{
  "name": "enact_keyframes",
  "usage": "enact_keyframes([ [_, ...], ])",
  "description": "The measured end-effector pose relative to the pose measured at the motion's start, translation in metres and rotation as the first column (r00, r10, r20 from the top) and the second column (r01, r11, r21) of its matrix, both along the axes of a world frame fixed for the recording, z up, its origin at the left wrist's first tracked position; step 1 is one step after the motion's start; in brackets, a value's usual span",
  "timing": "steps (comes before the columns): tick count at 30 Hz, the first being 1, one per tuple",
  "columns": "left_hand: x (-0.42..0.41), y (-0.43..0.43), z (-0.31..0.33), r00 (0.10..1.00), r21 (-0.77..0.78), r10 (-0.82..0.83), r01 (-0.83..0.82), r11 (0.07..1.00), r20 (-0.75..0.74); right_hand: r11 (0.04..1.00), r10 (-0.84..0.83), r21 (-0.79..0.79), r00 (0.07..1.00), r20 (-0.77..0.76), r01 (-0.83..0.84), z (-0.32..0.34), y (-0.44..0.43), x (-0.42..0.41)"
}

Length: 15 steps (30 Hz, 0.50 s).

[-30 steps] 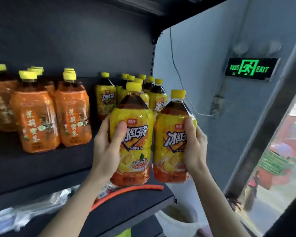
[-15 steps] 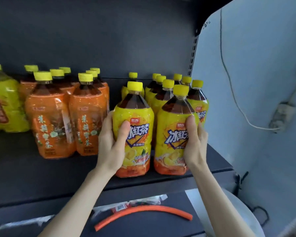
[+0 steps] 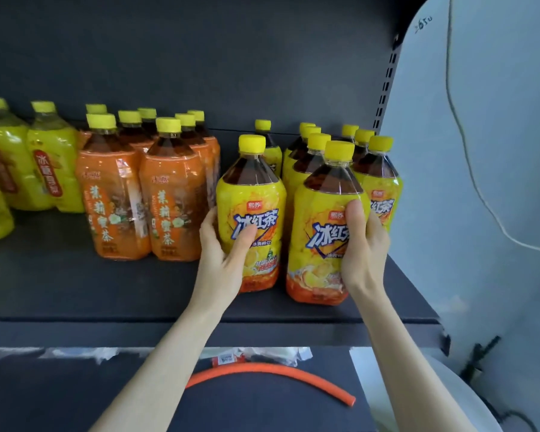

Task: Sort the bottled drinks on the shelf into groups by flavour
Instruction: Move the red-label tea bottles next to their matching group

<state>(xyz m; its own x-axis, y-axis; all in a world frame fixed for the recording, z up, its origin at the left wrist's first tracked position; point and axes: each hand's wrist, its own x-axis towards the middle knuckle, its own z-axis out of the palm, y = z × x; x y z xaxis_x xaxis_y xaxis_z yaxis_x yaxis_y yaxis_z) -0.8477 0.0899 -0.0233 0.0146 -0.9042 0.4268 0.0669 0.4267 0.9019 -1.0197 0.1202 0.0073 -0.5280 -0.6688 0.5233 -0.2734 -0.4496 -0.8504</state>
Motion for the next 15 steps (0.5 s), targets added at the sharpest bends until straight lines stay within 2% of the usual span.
enact_keyframes([
  [4, -0.008, -0.013, 0.007, 0.999, 0.062, -0.030, 0.033, 0.998, -0.041, 0.999, 0.025, -0.022, 0.999, -0.020, -0.025, -0.004, -0.002, -0.003],
  [11, -0.007, -0.068, 0.010, 0.992, 0.158, -0.002, -0.019, 0.987, 0.128, 0.995, 0.045, -0.085, 0.999, -0.010, -0.045, -0.004, -0.003, -0.004],
  [15, -0.009, -0.087, 0.015, 0.993, 0.164, -0.070, 0.054, 0.985, 0.098, 0.992, 0.052, -0.111, 0.999, 0.000, -0.051, -0.004, -0.006, -0.004],
])
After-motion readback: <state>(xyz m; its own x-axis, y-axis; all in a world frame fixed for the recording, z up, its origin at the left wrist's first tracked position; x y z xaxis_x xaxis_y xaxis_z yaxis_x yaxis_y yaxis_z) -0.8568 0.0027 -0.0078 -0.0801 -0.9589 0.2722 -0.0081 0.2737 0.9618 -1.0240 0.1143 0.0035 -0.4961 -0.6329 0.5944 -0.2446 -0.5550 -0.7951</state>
